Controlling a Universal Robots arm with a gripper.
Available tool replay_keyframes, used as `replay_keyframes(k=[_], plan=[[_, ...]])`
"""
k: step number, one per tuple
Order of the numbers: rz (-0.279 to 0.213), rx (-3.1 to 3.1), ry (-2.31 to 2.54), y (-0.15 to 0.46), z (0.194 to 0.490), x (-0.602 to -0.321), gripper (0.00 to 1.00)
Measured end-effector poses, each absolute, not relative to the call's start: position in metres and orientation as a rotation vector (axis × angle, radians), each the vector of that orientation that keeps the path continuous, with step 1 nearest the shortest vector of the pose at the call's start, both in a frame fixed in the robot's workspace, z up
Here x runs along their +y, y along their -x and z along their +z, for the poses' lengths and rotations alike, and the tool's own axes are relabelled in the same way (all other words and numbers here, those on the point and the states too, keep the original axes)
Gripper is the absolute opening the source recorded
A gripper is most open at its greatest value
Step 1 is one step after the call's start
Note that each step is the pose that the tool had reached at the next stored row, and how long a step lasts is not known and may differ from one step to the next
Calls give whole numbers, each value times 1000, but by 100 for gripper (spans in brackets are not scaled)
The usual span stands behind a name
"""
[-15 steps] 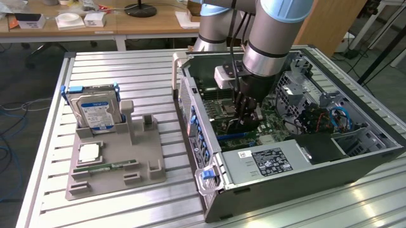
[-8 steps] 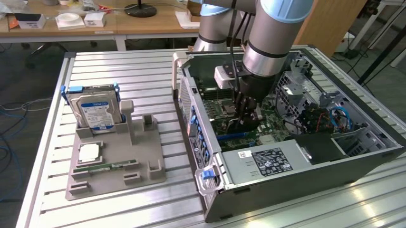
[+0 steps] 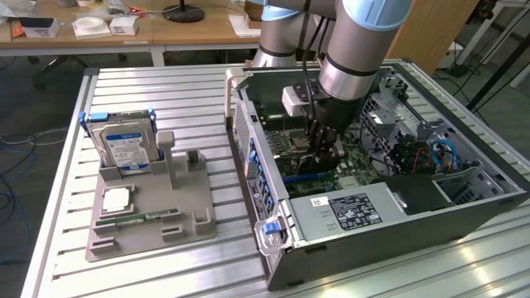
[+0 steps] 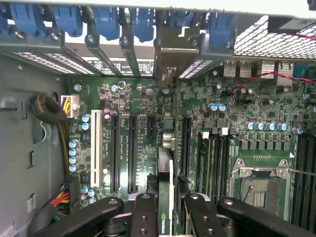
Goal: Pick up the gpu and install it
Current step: 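Insert the gpu into the slot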
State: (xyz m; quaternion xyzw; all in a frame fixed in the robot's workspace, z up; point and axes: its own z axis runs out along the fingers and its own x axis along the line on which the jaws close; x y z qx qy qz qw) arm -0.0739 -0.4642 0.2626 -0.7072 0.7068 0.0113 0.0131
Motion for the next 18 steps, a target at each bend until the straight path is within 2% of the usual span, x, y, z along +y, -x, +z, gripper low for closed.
replay_keyframes(k=[18], plan=[[34,2202,2203,77,255,-463,26]])
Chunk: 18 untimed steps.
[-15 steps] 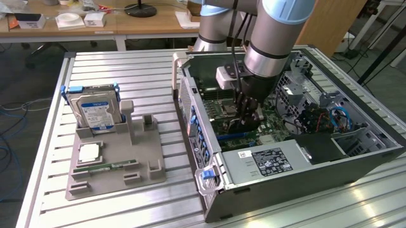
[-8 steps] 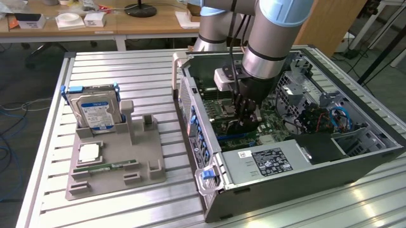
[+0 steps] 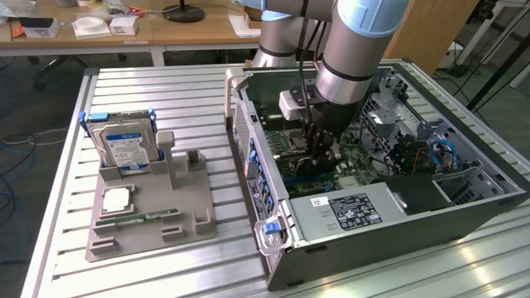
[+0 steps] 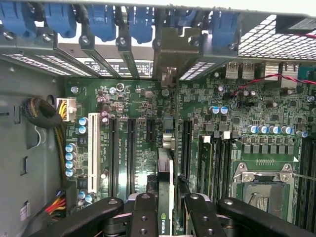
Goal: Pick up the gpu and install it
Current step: 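Insert the gpu into the slot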
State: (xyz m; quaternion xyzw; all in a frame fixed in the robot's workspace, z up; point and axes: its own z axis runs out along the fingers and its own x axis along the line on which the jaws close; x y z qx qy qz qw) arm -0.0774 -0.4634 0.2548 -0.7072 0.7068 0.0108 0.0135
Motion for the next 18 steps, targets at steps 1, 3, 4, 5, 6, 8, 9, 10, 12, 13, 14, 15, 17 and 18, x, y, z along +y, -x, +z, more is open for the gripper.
replay_keyframes(k=[1,3,4,5,6,8,9,10,12,13,14,15,17,18], plan=[[34,2201,2203,77,255,-463,26],[34,2202,2203,77,254,-462,26],[33,2202,2203,78,254,-462,26],[34,2202,2203,77,254,-462,26],[34,2202,2203,77,254,-462,26],[34,2202,2203,77,253,-462,26],[34,2202,2203,78,253,-462,26],[34,2202,2203,78,253,-462,26],[34,2202,2203,78,253,-462,26],[34,2202,2203,78,253,-462,26],[34,2202,2203,78,252,-462,26],[34,2202,2203,78,252,-462,26],[34,2202,2203,78,252,-462,26],[35,2202,2203,78,252,-462,26]])
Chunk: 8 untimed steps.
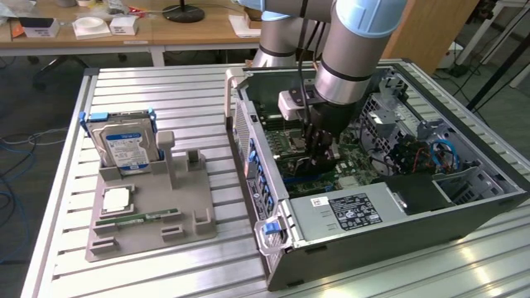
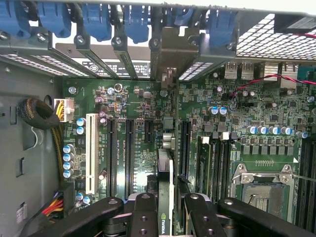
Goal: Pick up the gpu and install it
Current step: 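Insert the gpu into the slot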
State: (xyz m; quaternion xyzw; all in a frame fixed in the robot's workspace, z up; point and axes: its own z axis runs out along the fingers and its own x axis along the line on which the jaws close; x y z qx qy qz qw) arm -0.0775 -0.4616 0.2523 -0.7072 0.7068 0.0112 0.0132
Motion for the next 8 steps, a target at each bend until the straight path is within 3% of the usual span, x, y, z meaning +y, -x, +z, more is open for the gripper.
replay_keyframes(k=[8], plan=[[35,2202,2203,77,252,-462,26]])
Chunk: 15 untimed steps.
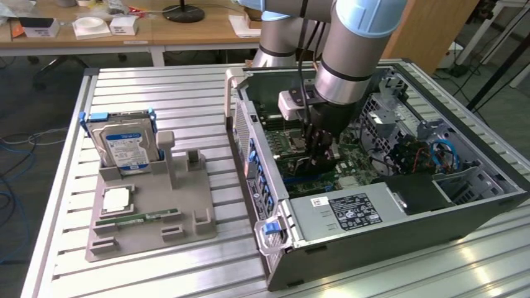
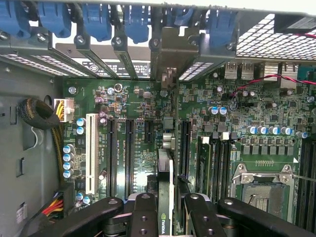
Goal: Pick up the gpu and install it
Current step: 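Insert the gpu into the slot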
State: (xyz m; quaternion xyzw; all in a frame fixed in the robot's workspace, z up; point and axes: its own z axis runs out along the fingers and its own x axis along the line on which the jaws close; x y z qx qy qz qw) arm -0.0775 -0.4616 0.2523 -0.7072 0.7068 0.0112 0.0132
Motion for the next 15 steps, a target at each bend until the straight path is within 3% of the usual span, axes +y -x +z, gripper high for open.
replay_keyframes(k=[15], plan=[[43,2206,2207,77,253,-462,26]])
